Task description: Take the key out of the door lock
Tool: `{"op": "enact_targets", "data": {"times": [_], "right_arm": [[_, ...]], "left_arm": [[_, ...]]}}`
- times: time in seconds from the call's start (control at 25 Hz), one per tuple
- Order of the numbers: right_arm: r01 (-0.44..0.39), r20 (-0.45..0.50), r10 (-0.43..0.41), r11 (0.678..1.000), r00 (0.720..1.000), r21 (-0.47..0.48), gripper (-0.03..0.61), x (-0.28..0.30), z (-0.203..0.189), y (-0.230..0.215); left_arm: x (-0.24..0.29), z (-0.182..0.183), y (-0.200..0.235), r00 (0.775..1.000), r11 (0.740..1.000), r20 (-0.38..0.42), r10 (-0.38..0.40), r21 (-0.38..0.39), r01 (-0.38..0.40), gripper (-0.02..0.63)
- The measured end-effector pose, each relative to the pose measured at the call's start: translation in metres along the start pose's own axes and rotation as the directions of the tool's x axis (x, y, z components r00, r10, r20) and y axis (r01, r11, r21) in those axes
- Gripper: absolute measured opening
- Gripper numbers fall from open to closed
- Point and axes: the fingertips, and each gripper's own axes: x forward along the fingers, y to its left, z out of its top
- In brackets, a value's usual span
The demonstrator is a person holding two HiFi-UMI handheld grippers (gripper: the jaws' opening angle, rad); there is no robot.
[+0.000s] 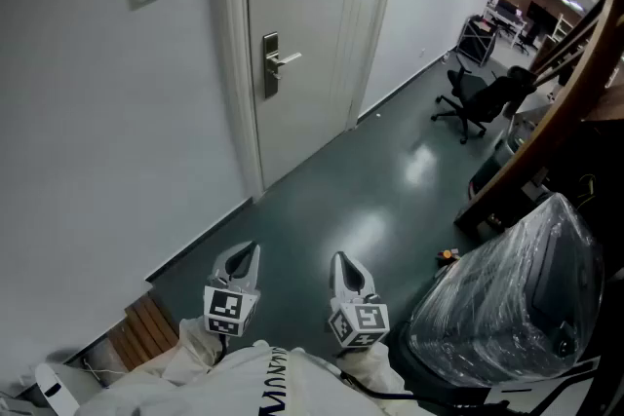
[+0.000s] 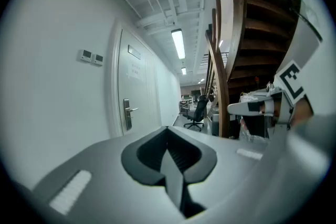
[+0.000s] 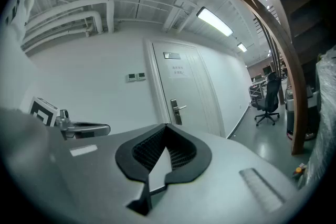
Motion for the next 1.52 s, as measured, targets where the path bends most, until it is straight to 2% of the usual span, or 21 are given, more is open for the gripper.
{"op": "enact_targets", "data": {"times": [0.44,0.72,1.24,1.52], "right_arm": [[-0.029,0.001,0.029,0.999,1.0,-0.035,0.0,0.004,0.008,-0.013],[-0.016,0.009,0.017,0.997,1.0,-0.081,0.002,-0.004,0.014,-0.022],[0.054,-0.002,-0.054,0.996,0.999,-0.065,0.002,0.006,0.012,-0.058],[0.091,-0.016,-0.092,0.993,0.996,-0.072,0.002,0.046,0.013,-0.083]], "left_arm": [[0.008,0.0,-0.011,0.999,0.999,-0.011,0.032,-0.023,-0.032,0.0],[0.015,-0.001,-0.02,0.999,0.999,-0.008,0.035,-0.038,-0.035,0.0],[0.06,-0.006,-0.033,0.999,0.999,-0.02,-0.037,-0.033,0.037,0.0],[0.113,-0.008,-0.022,0.997,0.996,-0.016,-0.082,-0.043,0.081,0.0]]}}
